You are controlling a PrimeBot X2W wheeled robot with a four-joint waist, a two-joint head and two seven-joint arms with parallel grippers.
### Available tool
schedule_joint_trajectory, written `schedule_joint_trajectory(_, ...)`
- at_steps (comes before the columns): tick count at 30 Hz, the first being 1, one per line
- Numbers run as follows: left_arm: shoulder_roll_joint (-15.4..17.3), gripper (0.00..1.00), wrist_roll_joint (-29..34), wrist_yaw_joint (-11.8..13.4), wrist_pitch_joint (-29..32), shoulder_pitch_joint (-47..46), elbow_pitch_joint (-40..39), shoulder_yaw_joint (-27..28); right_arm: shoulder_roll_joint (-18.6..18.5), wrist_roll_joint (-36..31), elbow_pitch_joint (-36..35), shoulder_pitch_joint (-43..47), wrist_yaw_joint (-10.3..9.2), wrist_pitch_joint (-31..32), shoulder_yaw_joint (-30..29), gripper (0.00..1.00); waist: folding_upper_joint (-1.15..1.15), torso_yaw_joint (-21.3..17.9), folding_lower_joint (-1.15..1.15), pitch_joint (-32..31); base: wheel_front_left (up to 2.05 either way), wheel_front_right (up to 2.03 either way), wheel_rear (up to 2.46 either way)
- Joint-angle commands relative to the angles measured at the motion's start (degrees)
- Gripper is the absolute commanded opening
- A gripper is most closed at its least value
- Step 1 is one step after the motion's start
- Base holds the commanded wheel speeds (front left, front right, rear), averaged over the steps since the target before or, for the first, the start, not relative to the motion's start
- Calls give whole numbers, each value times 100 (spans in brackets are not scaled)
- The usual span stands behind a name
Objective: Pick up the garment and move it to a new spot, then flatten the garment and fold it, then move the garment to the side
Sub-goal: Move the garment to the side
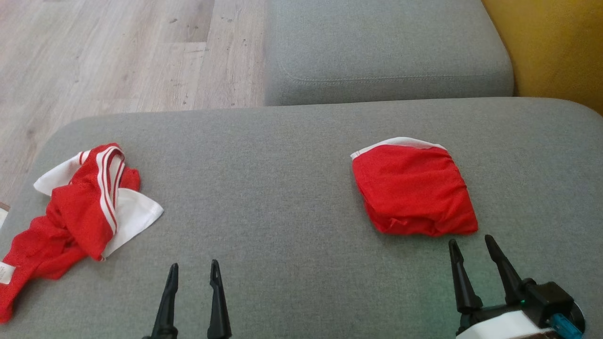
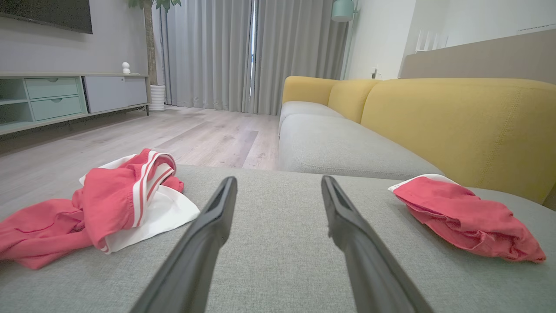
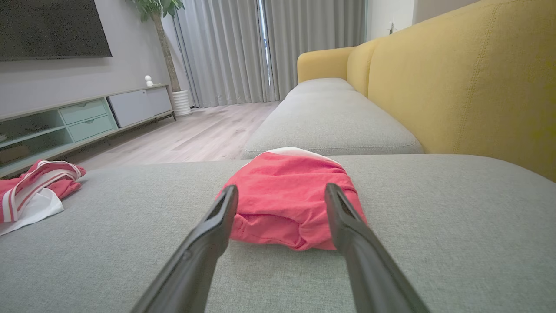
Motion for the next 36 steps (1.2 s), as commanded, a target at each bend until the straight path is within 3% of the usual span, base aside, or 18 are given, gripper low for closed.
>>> schedule_joint_trajectory(1,-26,100,48,-3,-46,-167,-188,212,-12,-71,-223,-126,39,-77,92,100,0,-13,0,-8,0,0,0)
schedule_joint_trajectory(36,-26,100,220,-125,-46,-191,-4,158,-10,-84,-185,39,39,-78,108,100,0,-89,0,-124,0,0,0)
